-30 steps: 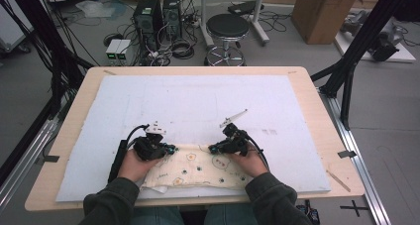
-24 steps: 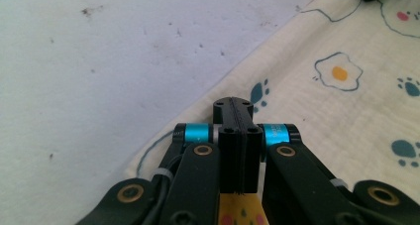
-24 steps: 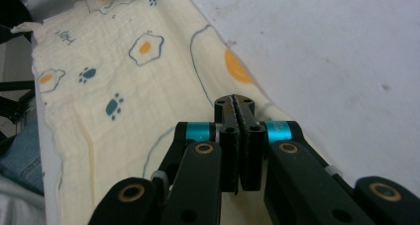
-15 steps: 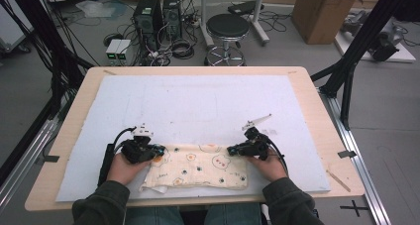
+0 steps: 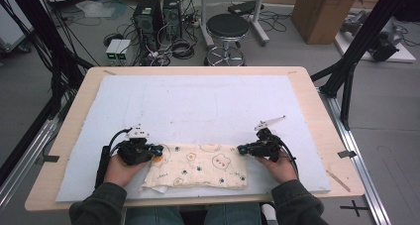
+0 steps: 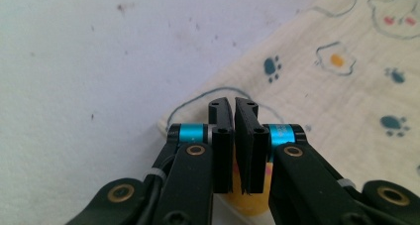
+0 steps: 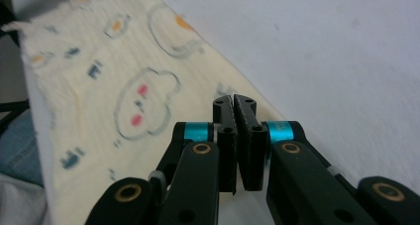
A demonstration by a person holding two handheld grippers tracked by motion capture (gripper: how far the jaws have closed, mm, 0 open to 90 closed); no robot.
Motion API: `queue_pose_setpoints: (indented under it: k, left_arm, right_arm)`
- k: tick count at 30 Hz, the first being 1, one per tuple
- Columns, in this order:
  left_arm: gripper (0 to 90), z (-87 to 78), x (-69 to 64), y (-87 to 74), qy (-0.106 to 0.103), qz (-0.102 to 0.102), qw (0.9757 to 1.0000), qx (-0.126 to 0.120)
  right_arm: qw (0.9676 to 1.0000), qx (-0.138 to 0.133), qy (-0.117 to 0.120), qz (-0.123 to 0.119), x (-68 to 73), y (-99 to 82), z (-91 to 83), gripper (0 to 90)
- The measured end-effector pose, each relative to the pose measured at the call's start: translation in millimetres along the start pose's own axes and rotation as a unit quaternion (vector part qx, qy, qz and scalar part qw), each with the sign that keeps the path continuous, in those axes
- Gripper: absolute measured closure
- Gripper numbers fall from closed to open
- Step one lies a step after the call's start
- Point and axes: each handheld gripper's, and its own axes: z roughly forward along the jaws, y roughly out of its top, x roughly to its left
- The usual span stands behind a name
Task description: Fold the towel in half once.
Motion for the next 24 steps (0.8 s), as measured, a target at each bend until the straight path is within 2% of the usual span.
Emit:
queue_pose_setpoints:
  k: [3,6,10,15,24]
  left_arm:
    - [84.8,2.3,-3.3,7.8,0.004,0.011,0.9999,-0.009]
    - [84.9,11.9,-2.4,9.4,0.017,0.015,0.9997,0.007]
    - [84.9,18.9,3.6,6.5,0.04,0.006,0.9989,0.022]
    - [85.3,19.2,7.6,3.3,0.041,0.001,0.9989,0.023]
    - [85.4,15.3,10.5,-1.5,0.04,-0.008,0.999,0.017]
  right_arm:
    - [0.9998,-0.013,0.009,-0.014,10.3,13.2,3.0,87.9]
    - [0.9994,-0.015,0.015,-0.029,17.4,28.7,14.3,87.9]
    - [0.9995,0.007,0.014,-0.027,15.4,36.4,33.7,87.8]
    - [0.9991,0.031,0.007,-0.029,9.1,32.5,43.9,87.9]
    - [0.9998,0.019,0.002,-0.01,-2.2,17.9,28.9,87.9]
